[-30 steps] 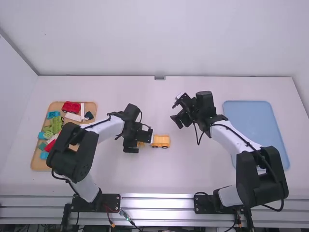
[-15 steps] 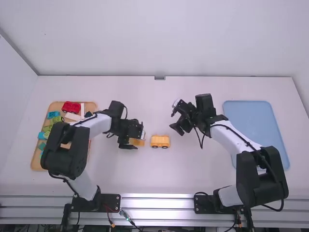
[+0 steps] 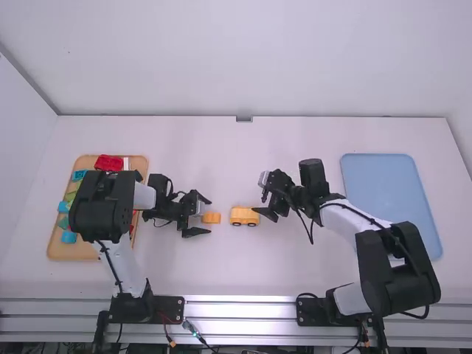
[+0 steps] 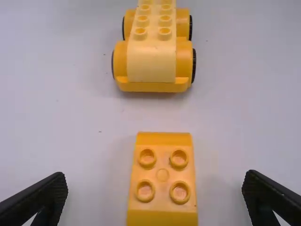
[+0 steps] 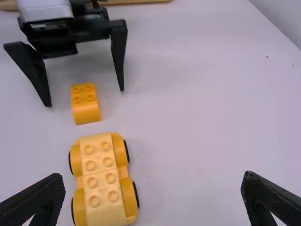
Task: Assemble lego blocks to make yellow taxi
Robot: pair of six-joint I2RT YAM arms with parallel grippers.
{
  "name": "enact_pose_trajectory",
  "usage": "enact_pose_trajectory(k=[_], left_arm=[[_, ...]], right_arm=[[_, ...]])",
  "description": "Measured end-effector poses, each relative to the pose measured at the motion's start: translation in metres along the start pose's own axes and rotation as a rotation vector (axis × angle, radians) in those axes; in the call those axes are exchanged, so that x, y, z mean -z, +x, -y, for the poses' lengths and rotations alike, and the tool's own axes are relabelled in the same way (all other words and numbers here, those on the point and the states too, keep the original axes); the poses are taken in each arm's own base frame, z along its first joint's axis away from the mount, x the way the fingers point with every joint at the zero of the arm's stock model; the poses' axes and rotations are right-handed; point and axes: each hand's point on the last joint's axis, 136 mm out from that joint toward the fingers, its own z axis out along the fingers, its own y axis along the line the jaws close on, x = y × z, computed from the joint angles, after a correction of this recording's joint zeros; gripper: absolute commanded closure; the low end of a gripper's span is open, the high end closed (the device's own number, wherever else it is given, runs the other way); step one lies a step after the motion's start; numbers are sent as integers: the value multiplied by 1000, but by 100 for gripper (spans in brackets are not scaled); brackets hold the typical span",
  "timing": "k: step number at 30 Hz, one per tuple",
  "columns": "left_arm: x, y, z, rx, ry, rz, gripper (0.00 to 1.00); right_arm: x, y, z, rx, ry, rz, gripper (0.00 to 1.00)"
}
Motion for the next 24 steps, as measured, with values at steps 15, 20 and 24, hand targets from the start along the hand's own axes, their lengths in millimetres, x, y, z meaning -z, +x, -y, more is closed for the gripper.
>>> enact_pose_trajectory(k=[15,20,24], left_arm=[[-2,1,-6,-40,-16,7,67],[-4,0,-2,-53,-26,25,80],[-4,-1,-3,-68,-33,33,86]], right_arm=[[2,-2,-3,-11,-22,28,1],[2,-1,-4,-10,-23,26,1],[0,6,-8,2,-24,26,1]])
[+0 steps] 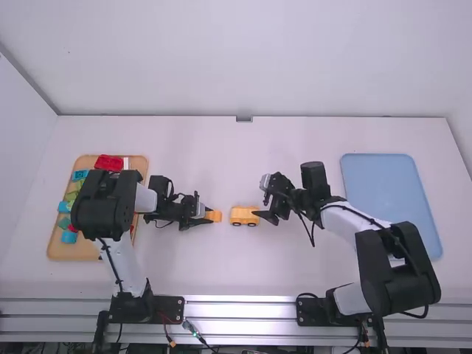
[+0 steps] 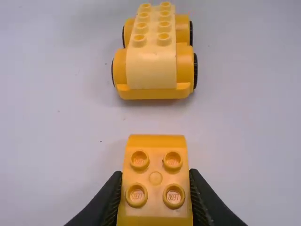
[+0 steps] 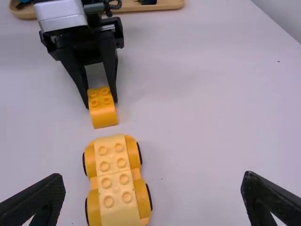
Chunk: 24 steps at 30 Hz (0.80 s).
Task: Assemble lego blocks to make yellow taxi
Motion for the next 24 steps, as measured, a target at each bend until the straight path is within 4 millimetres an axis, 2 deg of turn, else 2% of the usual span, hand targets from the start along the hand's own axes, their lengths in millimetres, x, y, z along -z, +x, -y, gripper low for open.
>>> enact_pose_trajectory(k=[3,4,8,10,11,15,17,22,24], left_arm=[[0,0,0,1,1,0,72],[0,0,1,9,5,-1,71],[1,-1,1,33,17,-4,78],[2,-4,-2,47,25,4,87],[2,-6,-4,50,27,9,89],[4,-13,-13,63,33,18,87],[5,-16,-16,75,40,21,80],[9,-24,-24,110,57,23,84],[10,-25,-25,118,61,23,85]], right_arm=[[-7,11,-1,6,-8,4,1],[-11,16,-3,3,-18,7,1],[-24,34,-10,-26,-63,12,1],[-32,47,-16,-31,-100,16,1],[-34,52,-21,-34,-124,21,1],[-41,66,-39,-27,-204,49,1],[-43,68,-42,-16,-220,60,1],[-54,65,-36,54,-221,103,0],[-60,64,-33,78,-221,121,3]])
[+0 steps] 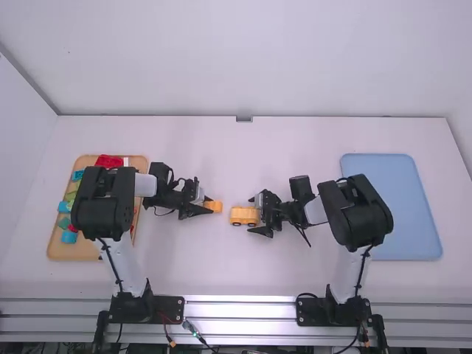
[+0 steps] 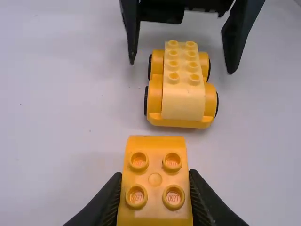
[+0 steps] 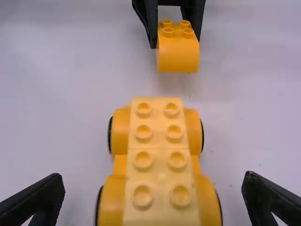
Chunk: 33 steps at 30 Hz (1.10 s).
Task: Assemble lego blocks to make yellow taxi
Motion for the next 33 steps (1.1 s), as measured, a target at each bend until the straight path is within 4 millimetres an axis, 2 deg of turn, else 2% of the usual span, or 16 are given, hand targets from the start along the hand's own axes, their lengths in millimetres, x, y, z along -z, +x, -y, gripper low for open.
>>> enact_pose_trajectory(k=[3,9,14,17,19,23,33], left_arm=[[1,-2,0,14,8,-1,86],[2,-4,4,30,16,-1,89],[6,-24,9,-55,-8,12,89],[4,-37,11,-128,-20,17,90],[-1,-44,14,-149,-19,22,95],[-18,-53,21,-145,8,35,97],[-64,-70,24,-111,-10,16,98]], right_arm=[[-11,3,3,9,-5,18,14],[-15,8,0,-16,-15,15,30],[-11,12,4,-40,5,6,32],[-11,12,5,-36,6,5,41],[-11,12,5,-35,6,5,41],[-11,12,5,-36,6,5,49],[-11,12,4,-33,5,5,48]])
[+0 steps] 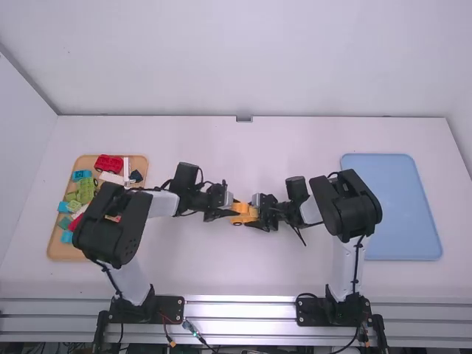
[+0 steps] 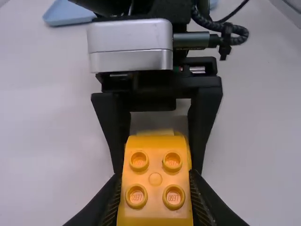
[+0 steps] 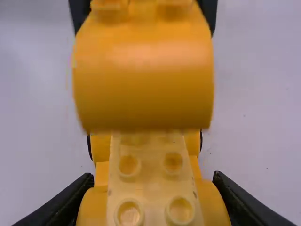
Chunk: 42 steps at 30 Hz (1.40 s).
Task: Assemble lego blocks to make yellow taxi
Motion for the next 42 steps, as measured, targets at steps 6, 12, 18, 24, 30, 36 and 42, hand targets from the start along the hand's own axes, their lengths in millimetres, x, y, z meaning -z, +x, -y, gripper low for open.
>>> enact_pose_trajectory(k=[6,12,18,24,30,36,42], left_arm=[[-7,7,4,114,-37,-25,98],[-8,12,4,185,-46,-38,98],[-12,14,4,200,-23,-24,98],[-17,11,6,173,21,17,98],[-19,10,6,165,38,41,98],[-21,10,8,168,60,57,98],[-26,12,6,120,41,31,98]], right_arm=[[0,0,0,-3,0,0,48],[0,0,0,-5,0,0,49],[0,0,0,-5,0,0,49],[0,0,0,-5,0,0,49],[-1,0,-1,-3,-2,0,49],[-1,0,-1,-4,-2,0,49],[-1,0,-1,-1,-3,0,49]])
